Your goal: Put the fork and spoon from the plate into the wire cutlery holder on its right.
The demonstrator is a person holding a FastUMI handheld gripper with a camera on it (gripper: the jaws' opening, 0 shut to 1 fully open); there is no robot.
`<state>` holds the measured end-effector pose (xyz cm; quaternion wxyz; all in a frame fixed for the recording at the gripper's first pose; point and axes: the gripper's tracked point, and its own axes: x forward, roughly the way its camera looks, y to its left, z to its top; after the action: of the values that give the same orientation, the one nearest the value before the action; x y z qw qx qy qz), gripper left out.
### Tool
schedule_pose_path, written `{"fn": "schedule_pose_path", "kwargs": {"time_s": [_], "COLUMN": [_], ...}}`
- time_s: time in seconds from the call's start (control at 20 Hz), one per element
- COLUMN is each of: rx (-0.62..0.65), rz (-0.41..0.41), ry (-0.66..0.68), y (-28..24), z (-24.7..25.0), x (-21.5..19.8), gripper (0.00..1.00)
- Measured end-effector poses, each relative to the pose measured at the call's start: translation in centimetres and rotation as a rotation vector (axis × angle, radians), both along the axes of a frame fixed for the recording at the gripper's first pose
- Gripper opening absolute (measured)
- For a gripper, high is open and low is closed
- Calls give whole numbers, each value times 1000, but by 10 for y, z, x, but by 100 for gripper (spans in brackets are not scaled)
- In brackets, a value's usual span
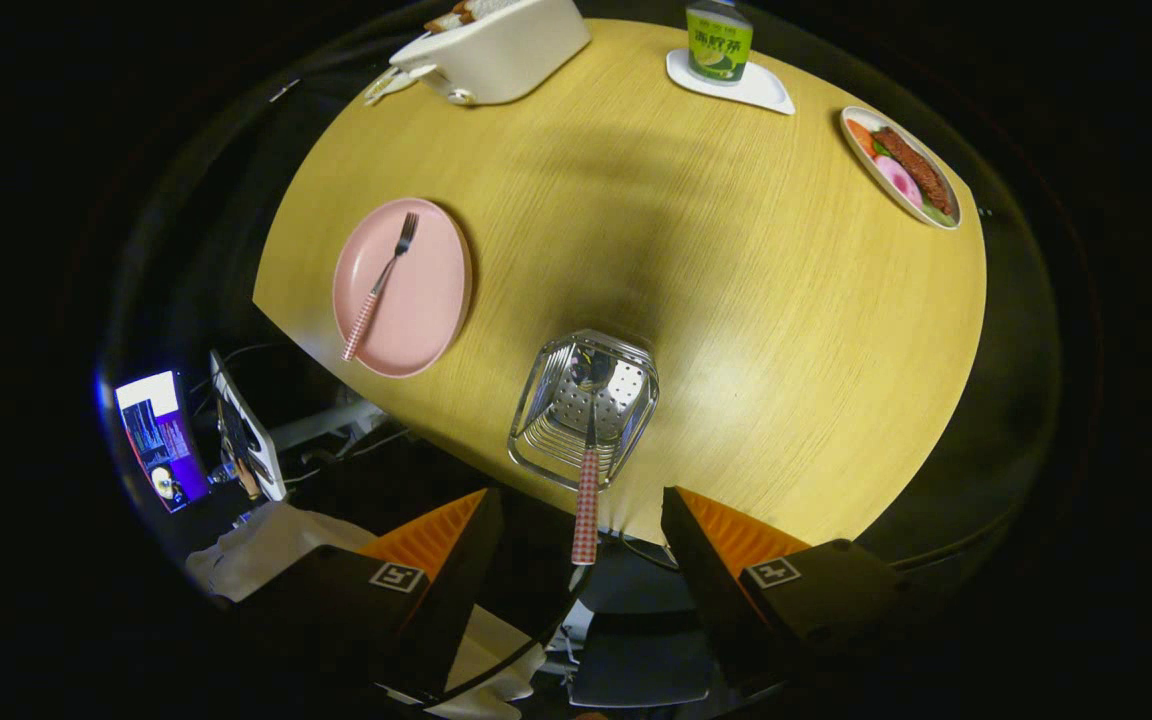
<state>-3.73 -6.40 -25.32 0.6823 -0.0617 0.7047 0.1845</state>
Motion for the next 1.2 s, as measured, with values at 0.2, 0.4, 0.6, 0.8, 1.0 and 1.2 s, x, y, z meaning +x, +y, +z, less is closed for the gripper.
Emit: {"fn": "schedule_pose_path", "kwargs": {"time_s": [0.2, 0.4, 0.6, 0.8, 1.0, 1.2], "rx": [59, 80, 126, 182, 249, 226], "rz": [-48, -28, -37, -97, -158, -172], "ry": [-165, -353, -470, -505, -528, -532], "y": [6, 25, 68, 118, 171, 199], "z": [35, 55, 57, 41, 28, -4], "x": [-13, -24, -35, -31, -10, 8], "gripper": [100, 100, 100, 100, 100, 100]}}
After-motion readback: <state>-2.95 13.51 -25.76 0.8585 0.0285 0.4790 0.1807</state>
